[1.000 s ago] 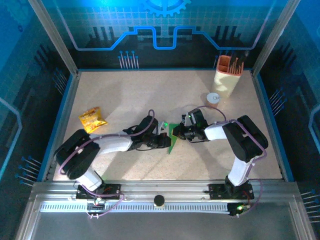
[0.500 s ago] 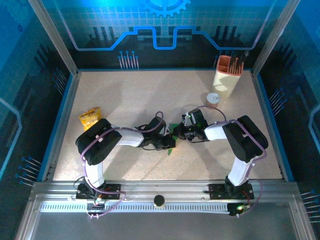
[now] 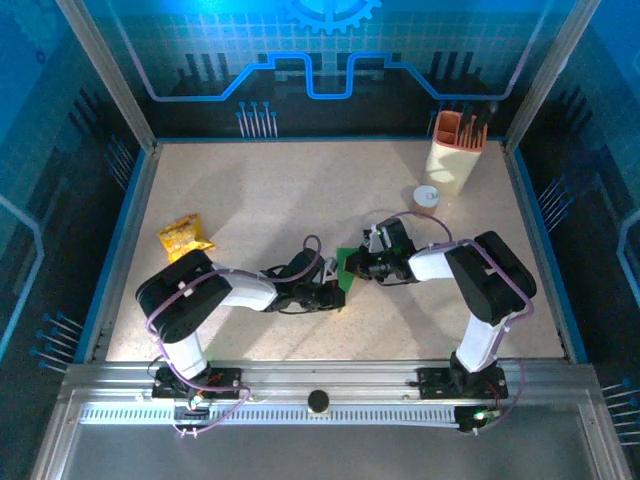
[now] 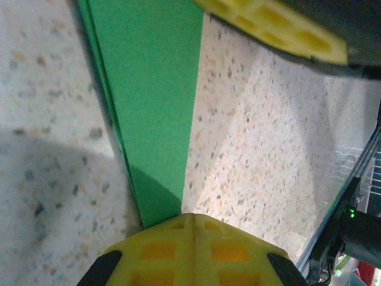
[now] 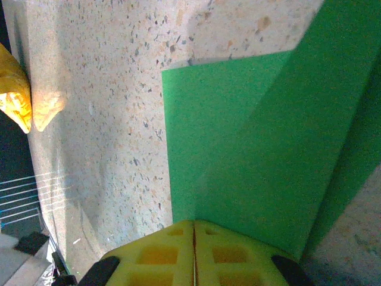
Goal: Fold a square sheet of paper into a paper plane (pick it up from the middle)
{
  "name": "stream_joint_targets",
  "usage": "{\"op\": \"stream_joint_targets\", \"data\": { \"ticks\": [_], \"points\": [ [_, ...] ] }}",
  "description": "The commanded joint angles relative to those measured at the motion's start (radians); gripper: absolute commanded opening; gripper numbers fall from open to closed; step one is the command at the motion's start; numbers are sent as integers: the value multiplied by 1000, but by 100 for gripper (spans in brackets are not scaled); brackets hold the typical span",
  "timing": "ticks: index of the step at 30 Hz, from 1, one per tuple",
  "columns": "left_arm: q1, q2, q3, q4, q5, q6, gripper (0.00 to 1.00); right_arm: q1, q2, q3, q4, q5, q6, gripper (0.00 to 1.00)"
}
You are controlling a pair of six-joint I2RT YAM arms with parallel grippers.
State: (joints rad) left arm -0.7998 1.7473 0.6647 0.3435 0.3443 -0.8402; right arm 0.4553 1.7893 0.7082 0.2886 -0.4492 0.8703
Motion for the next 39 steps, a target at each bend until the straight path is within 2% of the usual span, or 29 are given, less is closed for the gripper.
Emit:
{"op": "stream_joint_targets", "data": {
  "ticks": [1, 7, 11, 14, 16, 21, 29, 34, 39],
  "points": [
    [-32, -34, -61, -127, 16, -19, 5, 5, 22, -27, -120, 86, -21, 11],
    [-60, -99, -72, -177, 23, 30, 5, 5, 21, -28, -115, 82, -18, 10],
    [-60, -214, -100, -137, 2, 13, 6, 7, 15, -34, -95, 71, 0, 11],
    [-38, -299, -99, -136, -50, -2, 8, 17, 8, -45, -61, 60, 32, 11],
    [4, -307, -80, -127, -43, -22, 8, 28, 0, -54, -35, 52, 59, 11],
    [77, -177, 24, -65, 35, -54, 7, 55, -22, -68, 4, 66, 118, 11],
    [83, 13, 163, -70, 27, -37, 7, 70, -32, -77, 19, 72, 142, 11],
    [84, 56, 194, -144, -28, 3, 6, 71, -41, -77, 14, 73, 142, 11],
    [85, 87, 197, -135, -20, 13, 5, 69, -50, -73, 0, 71, 136, 12]
  ]
}}
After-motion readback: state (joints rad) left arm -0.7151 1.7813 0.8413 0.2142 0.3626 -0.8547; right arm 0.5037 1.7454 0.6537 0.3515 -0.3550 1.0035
